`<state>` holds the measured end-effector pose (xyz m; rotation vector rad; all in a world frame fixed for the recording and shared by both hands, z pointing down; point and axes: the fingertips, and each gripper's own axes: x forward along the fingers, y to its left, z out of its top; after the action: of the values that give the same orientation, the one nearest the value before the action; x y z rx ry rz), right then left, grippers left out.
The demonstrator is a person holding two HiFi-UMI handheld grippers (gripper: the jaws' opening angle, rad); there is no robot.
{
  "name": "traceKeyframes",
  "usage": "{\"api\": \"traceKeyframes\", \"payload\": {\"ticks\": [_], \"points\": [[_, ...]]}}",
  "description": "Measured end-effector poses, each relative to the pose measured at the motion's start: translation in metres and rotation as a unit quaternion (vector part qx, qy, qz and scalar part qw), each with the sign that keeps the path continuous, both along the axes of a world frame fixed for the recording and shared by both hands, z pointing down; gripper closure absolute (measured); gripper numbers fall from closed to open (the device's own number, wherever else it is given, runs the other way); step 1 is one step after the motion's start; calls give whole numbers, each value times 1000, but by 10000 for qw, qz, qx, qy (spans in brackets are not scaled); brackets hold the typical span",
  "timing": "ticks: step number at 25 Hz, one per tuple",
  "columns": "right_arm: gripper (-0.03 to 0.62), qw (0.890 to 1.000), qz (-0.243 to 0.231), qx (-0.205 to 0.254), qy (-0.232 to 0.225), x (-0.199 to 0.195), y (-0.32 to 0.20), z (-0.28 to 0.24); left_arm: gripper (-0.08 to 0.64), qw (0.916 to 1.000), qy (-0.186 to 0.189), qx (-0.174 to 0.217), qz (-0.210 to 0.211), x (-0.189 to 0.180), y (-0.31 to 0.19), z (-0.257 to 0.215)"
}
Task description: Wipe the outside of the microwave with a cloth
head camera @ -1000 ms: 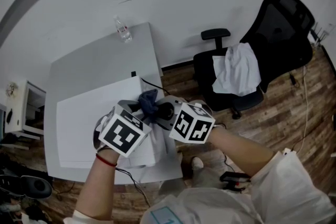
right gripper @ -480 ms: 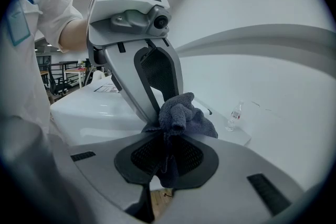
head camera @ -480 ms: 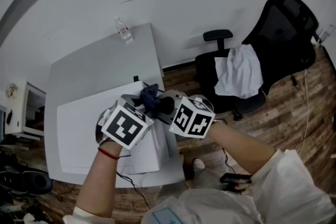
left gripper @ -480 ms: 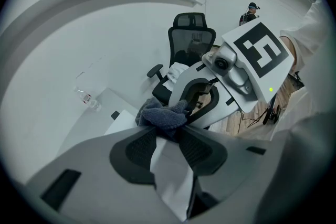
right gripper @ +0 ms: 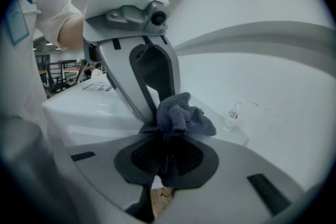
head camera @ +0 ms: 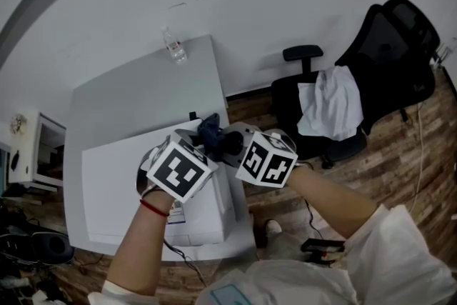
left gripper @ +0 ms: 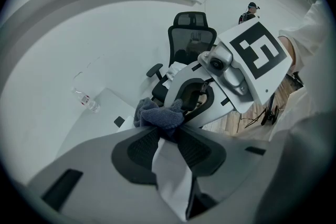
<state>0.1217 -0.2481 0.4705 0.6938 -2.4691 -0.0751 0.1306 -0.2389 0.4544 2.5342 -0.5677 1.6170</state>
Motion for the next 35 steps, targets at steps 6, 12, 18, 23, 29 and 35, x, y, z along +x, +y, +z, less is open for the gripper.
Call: {"api": "traceKeyframes", "payload": {"ticks": [6,12,18,23,29,35], "points": [[523,10000,-13,3,26,1,-5,1,448,10000,36,-66,-32,-1,0,-1],[523,10000,52,64,-48,1,-11,0,448,9998,31,118,-148,-14,3,-9],[525,9997,137,45,-190,3,-8,1,448,9968,494,209,-590,-38,16,-24],[525,9987,339,-92,-369,4,-5,5,448,9911,923,210,-937,-50,35,-33],[526,9986,391,-136,-337,4,-6,6,449,9871,1145,307,-1078,-53,45,-43],[528,9982,462,-175,-347,5,-7,5,449,9864,1207,362,-1060,-45,40,-47]]}}
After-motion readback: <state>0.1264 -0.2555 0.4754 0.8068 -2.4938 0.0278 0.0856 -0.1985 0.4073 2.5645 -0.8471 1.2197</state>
